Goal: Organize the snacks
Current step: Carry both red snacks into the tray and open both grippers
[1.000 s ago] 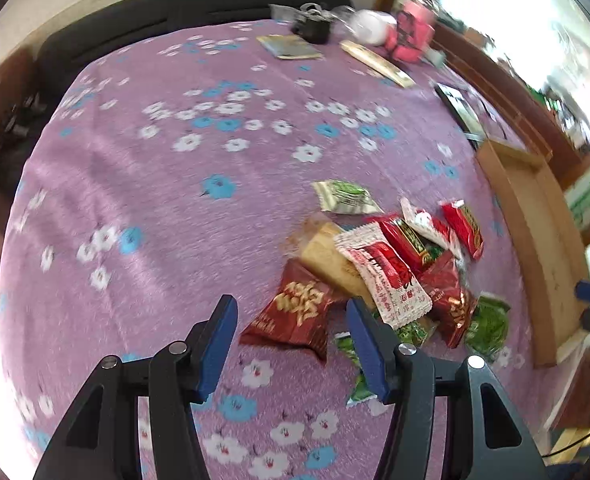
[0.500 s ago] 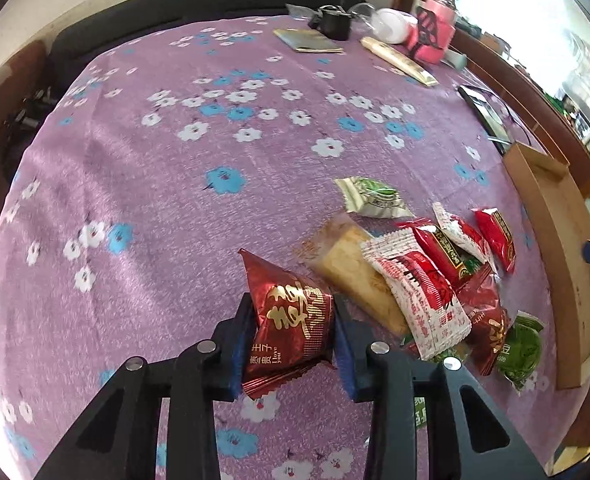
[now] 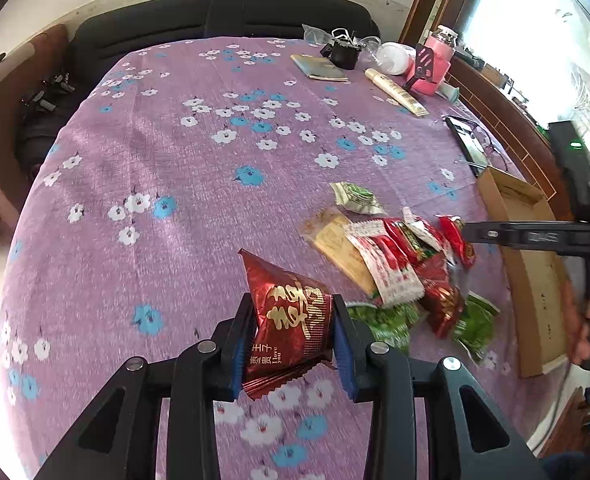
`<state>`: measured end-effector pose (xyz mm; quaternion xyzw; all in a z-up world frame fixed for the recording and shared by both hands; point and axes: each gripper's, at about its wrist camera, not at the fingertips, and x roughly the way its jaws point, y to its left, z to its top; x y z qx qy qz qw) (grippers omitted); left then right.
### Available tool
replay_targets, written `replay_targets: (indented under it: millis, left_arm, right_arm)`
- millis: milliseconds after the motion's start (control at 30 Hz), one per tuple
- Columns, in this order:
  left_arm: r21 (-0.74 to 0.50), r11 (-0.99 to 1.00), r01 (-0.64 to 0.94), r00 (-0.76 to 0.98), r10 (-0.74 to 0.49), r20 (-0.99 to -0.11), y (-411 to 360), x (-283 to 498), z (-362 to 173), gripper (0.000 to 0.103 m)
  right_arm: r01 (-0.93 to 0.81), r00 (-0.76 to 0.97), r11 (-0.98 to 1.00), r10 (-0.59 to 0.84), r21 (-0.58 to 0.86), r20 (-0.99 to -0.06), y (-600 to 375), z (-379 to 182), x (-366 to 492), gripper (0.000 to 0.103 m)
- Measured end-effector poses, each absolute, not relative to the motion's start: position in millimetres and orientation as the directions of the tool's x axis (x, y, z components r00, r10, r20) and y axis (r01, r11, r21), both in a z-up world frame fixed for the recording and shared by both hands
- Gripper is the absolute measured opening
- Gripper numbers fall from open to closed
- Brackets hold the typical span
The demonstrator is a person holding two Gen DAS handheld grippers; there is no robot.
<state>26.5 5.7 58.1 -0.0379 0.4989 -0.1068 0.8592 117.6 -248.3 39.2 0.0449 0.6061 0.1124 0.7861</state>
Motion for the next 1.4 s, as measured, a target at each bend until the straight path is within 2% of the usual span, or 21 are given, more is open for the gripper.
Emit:
replay_targets:
  millis: [33,100,333,600,867,1400]
  left_arm:
    - [-0.172,0.974,0.148,0.482,-0.223,-0.848,6,24,60,0.037]
    - [-0.177,0.972,0.155,0.484,-0.230,-0.844,6,21,63,0.037]
    - [-0.192,0.961,0.200,0.475,-0.267,-0.838,0,17,69,0.037]
    - [-0.231,0.910,0.345,0.449,-0.376,-0.811,-48,17,85,0.037]
    - [-0.239,0.858,0.454,0.419,-0.443,-0.793,-124,7,106,0.037]
    - [-0.262,0.749,0.609,0.254,-0.497,-0.830,-285,-16,99,0.037]
  right_arm:
    - [-0.122,0.233,0.972,0.226,0.202,-0.946,-247,36,119,0.028]
    - [-0.116,0.217,0.976,0.208,0.187,-0.954,-244,29,119,0.019]
    - [-0.075,0.274,0.971,0.238,0.226,-0.932,-250,40,97,0.017]
    - [0.049,0.366,0.921,0.343,0.386,-0.865,-286,85,17,0.017]
    - [0.146,0.459,0.907,0.290,0.394,-0.840,-351,115,-39,0.018]
    - [0.255,0.466,0.874,0.264,0.413,-0.845,-462,96,-72,0.018]
